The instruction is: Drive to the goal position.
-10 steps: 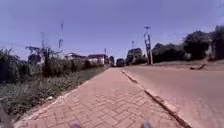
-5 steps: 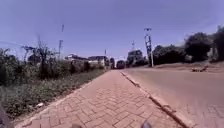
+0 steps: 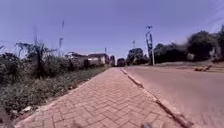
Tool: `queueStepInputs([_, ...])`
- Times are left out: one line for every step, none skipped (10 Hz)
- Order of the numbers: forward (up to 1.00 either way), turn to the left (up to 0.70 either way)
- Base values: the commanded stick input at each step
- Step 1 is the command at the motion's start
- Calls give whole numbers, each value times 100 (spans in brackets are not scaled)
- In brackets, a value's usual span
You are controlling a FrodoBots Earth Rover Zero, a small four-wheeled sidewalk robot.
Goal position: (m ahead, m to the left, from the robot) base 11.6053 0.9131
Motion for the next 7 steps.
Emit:
queueStepInputs([70, 0])
queueStepInputs([70, 0])
queueStepInputs([70, 0])
queueStepInputs([70, 0])
queueStepInputs([70, 0])
queueStepInputs([70, 0])
queueStepInputs([70, 0])
